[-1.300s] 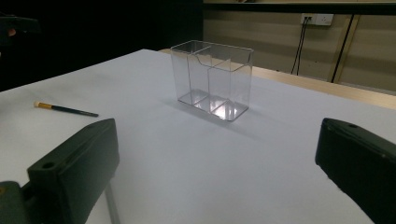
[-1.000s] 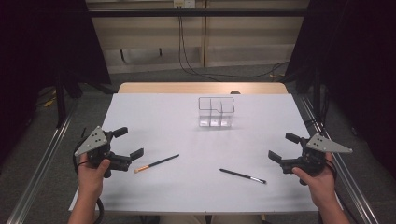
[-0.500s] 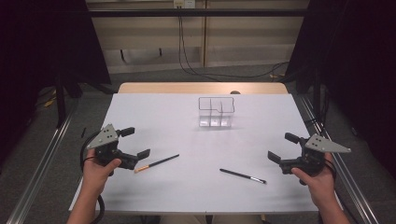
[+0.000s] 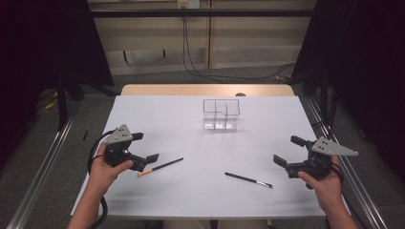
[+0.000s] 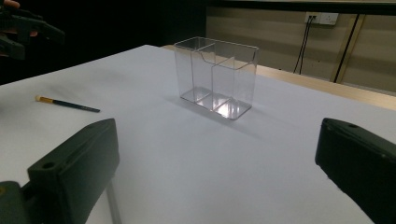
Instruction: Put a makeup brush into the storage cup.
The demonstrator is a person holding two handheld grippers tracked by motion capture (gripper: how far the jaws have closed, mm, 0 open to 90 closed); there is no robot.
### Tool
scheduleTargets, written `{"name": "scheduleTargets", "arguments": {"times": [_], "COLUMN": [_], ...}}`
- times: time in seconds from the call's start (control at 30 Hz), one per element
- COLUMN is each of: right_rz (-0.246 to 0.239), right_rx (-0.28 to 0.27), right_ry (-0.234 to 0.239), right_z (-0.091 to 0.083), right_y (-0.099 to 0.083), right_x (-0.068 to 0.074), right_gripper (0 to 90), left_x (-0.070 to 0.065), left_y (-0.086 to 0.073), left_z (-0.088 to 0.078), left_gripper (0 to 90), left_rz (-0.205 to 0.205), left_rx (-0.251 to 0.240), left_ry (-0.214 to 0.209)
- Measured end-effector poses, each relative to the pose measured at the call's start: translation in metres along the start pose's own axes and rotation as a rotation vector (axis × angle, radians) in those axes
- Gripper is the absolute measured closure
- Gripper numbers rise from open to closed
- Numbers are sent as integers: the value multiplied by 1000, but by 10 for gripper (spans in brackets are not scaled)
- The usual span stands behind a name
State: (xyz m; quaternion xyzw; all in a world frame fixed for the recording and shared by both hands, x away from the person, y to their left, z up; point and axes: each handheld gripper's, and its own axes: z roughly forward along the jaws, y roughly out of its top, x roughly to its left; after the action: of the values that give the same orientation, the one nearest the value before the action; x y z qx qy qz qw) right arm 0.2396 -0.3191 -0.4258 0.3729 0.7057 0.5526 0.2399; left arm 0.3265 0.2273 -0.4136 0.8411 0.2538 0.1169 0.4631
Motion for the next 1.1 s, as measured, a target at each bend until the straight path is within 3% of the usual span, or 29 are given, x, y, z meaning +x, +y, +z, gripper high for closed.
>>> {"name": "scheduleTargets", "arguments": {"times": [0.03, 0.07, 0.1, 0.13, 0.17, 0.23, 0.3, 0.33, 0.4, 0.47, 0.6, 0.77, 0.8, 0.93, 1.1], "right_rz": [0, -1, -1, -2, 0, 1, 0, 0, 0, 0, -4, -4, -6, -7, -9], "right_rx": [-1, 1, 1, 1, 3, 5, 5, 5, 5, 6, 8, 8, 11, 13, 14], "right_ry": [-1, -2, -2, -2, -2, -3, -4, -6, -5, -4, -3, -1, -3, -3, -4], "right_z": [0, 0, 0, 0, 0, 0, 0, 0, 0, 0, 1, 1, 1, 1, 1], "right_y": [0, 0, 0, 0, 0, -1, -1, -1, -1, -1, -1, 0, -1, -1, -1], "right_x": [0, 1, 1, 1, 0, 0, 0, 0, 0, 0, 0, 1, 1, 1, 0], "right_gripper": [0, 0, 0, 0, 0, 0, 0, 0, 0, 0, 0, 0, 0, 0, 0], "left_x": [0, 0, 1, 1, 3, 4, 5, 5, 5, 6, 6, 6, 6, 7, 6], "left_y": [0, 0, 1, 1, 1, 1, 1, 1, 2, 4, 5, 6, 6, 6, 8], "left_z": [2, 2, 4, 4, 6, 7, 8, 10, 11, 11, 12, 17, 19, 22, 27], "left_gripper": [0, 0, 0, 0, 0, 0, 0, 0, 0, 0, 0, 0, 0, 14, 99], "left_rz": [9, 9, 11, 11, -18, -20, -9, -1, 2, 14, -1, -2, 3, 12, 24], "left_rx": [43, 43, 89, 89, 129, 160, 185, 230, 241, 283, 321, 409, 447, 494, 554], "left_ry": [-1, -1, -1, -1, -7, -5, -6, -3, -8, -17, -20, -29, -31, -40, -63]}}
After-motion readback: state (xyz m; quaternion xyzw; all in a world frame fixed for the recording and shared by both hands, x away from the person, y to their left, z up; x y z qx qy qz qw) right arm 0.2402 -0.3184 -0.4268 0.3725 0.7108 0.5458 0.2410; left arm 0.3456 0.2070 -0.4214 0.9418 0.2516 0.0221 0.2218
